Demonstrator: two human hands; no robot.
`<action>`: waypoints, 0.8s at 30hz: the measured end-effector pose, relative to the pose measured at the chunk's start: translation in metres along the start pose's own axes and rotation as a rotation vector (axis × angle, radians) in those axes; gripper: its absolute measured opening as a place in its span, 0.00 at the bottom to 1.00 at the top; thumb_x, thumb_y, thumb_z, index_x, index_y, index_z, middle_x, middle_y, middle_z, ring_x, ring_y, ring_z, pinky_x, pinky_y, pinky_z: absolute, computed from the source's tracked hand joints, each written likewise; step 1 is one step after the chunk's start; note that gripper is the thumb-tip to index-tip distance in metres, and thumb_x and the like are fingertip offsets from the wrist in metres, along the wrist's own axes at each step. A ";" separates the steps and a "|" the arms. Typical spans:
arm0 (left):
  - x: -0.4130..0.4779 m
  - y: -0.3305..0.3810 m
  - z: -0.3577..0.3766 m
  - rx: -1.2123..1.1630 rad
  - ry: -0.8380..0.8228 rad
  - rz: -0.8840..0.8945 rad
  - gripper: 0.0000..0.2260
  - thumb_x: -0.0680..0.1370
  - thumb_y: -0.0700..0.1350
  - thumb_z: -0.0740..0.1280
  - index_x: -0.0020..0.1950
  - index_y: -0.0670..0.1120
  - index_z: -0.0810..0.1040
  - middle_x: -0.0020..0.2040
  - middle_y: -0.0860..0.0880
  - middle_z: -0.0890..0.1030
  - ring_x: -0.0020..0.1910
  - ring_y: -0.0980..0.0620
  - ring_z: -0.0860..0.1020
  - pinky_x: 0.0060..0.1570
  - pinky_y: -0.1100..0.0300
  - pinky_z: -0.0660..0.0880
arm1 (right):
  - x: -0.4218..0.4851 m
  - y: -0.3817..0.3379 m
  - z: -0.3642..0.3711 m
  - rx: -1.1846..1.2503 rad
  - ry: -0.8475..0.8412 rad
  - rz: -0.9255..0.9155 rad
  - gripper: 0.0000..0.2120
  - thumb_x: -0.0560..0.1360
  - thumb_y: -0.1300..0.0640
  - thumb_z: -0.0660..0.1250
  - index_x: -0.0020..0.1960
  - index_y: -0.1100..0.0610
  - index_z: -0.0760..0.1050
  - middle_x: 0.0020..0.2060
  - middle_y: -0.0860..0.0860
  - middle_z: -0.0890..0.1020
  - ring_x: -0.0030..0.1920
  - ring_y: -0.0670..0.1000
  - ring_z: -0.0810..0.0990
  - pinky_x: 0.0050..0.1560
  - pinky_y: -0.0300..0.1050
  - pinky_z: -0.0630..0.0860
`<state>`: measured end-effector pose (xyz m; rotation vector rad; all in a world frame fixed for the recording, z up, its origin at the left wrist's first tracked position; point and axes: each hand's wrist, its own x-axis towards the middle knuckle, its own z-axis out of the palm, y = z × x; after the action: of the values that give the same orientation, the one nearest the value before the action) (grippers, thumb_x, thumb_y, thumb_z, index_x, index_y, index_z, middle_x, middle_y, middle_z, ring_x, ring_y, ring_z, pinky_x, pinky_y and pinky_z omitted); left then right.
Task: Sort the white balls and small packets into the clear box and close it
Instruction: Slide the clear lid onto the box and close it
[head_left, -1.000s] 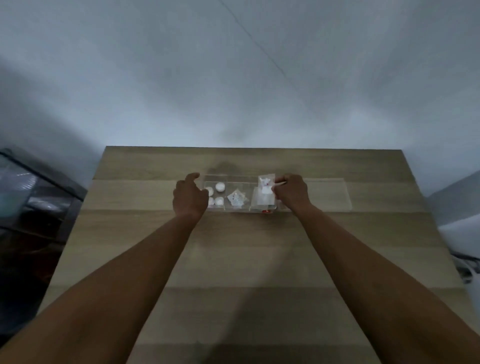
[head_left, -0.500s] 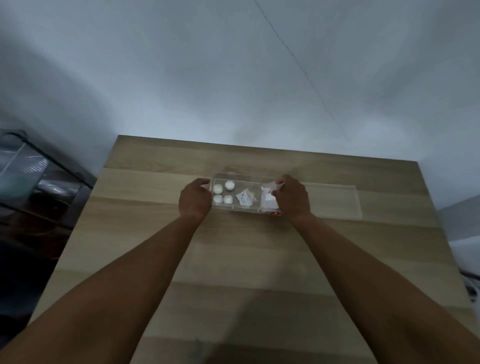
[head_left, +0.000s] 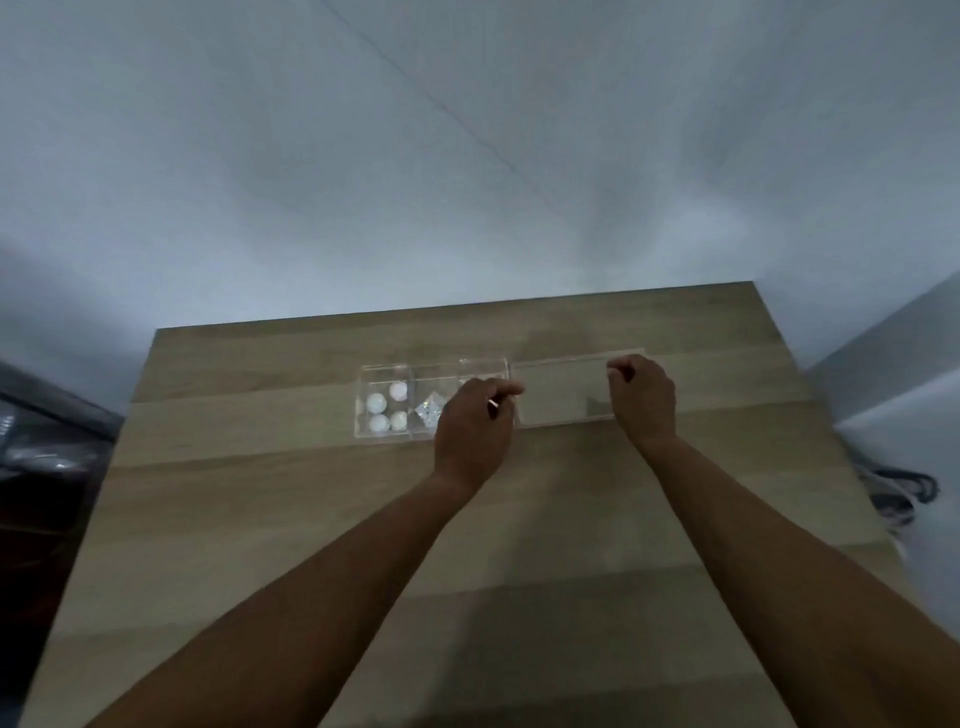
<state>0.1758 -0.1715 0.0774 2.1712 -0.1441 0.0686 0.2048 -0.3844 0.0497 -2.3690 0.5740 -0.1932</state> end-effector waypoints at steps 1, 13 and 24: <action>0.000 0.007 0.013 0.000 -0.061 0.002 0.10 0.77 0.39 0.66 0.55 0.48 0.83 0.51 0.49 0.83 0.44 0.55 0.79 0.51 0.54 0.78 | 0.001 0.009 -0.005 -0.009 -0.001 0.019 0.11 0.76 0.60 0.64 0.55 0.61 0.80 0.52 0.59 0.84 0.54 0.58 0.81 0.56 0.46 0.74; 0.030 0.020 0.101 0.302 -0.440 -0.375 0.36 0.76 0.49 0.66 0.79 0.48 0.50 0.80 0.37 0.41 0.79 0.38 0.42 0.77 0.47 0.47 | 0.009 0.063 -0.022 -0.129 -0.198 0.159 0.28 0.73 0.53 0.68 0.70 0.62 0.67 0.66 0.63 0.73 0.67 0.63 0.70 0.66 0.52 0.68; 0.028 0.020 0.106 0.139 -0.305 -0.471 0.27 0.76 0.45 0.66 0.75 0.50 0.64 0.80 0.38 0.50 0.80 0.42 0.48 0.77 0.50 0.51 | 0.005 0.063 -0.008 -0.057 -0.240 0.192 0.34 0.75 0.55 0.66 0.76 0.62 0.56 0.74 0.60 0.63 0.75 0.59 0.60 0.74 0.51 0.59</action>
<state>0.2007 -0.2725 0.0362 2.2879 0.2073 -0.5351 0.1852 -0.4335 0.0142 -2.3297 0.6922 0.1931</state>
